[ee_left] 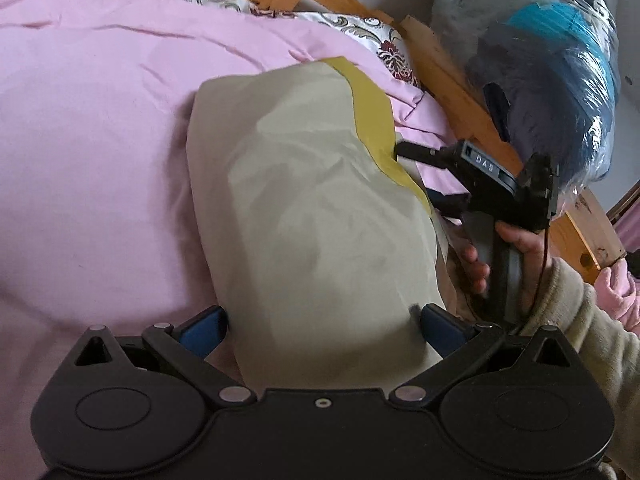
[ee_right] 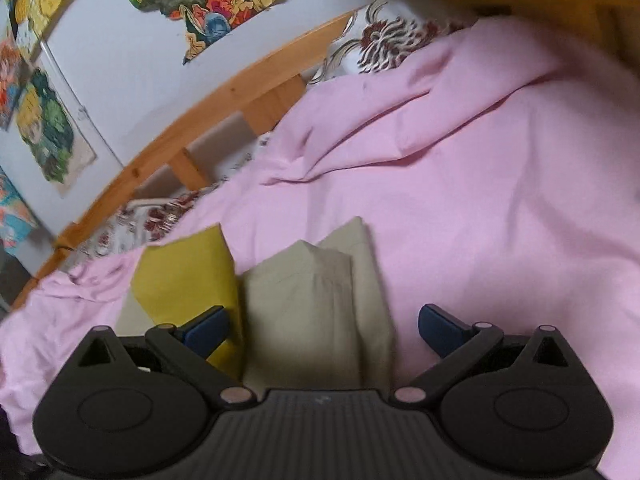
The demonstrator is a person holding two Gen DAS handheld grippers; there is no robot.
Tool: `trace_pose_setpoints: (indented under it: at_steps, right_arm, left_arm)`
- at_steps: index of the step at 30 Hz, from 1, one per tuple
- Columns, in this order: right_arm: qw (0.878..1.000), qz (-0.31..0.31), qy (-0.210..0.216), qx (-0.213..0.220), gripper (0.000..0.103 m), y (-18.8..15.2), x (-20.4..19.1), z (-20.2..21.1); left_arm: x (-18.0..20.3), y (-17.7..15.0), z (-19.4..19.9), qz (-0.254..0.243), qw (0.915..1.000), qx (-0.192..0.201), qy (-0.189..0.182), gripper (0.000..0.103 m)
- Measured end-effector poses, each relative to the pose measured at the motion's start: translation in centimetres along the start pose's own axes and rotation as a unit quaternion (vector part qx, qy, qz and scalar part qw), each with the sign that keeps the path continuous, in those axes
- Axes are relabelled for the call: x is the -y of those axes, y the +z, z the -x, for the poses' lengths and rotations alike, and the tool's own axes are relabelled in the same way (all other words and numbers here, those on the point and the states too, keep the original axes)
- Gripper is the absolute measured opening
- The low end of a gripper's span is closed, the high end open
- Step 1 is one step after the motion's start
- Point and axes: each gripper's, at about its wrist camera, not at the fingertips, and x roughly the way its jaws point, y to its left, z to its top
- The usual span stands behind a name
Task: Fold large clothes
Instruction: 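Move both grippers to the end of the narrow jacket bundle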
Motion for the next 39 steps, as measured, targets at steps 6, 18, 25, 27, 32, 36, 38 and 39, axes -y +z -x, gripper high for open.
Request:
trace_pose_setpoints:
  at_steps: [6, 18, 25, 27, 32, 36, 38, 39]
  right_arm:
    - [0.994, 0.016, 0.103, -0.035, 0.103, -0.9, -1.1, 0.4]
    - [0.992, 0.112, 0.028, -0.054, 0.103, -3.5, -4.2, -0.4]
    - [0.992, 0.122, 0.032, -0.03, 0.103, -4.5, -3.6, -0.1]
    - [0.992, 0.121, 0.037, -0.023, 0.103, -4.8, -3.4, 0.0]
    - [0.992, 0.118, 0.042, -0.018, 0.103, -4.9, -3.1, 0.1]
    - [0.992, 0.118, 0.042, -0.018, 0.103, -4.9, -3.1, 0.1]
    - [0.992, 0.119, 0.041, -0.017, 0.103, -5.0, -3.1, 0.1]
    - [0.992, 0.12, 0.041, -0.017, 0.103, -5.0, -3.2, 0.1]
  left_arm:
    - [-1.2, 0.0, -1.0, 0.017, 0.9996, -0.011, -0.021, 0.102]
    - [-1.2, 0.3, -1.5, 0.048, 0.9983, -0.028, -0.02, 0.102]
    - [-0.8, 0.7, 0.4, 0.027, 0.9996, -0.005, -0.011, 0.102]
    - [-1.1, 0.7, 1.4, 0.019, 0.9994, 0.021, -0.022, 0.102]
    - [-2.1, 1.0, 1.7, 0.038, 0.9989, 0.019, -0.019, 0.1]
    - [-2.8, 1.0, 0.7, 0.066, 0.9972, 0.006, -0.035, 0.099]
    - [-3.0, 1.1, 0.3, 0.081, 0.9959, 0.0, -0.041, 0.096]
    - [-3.0, 1.1, 0.2, 0.083, 0.9956, -0.002, -0.043, 0.095]
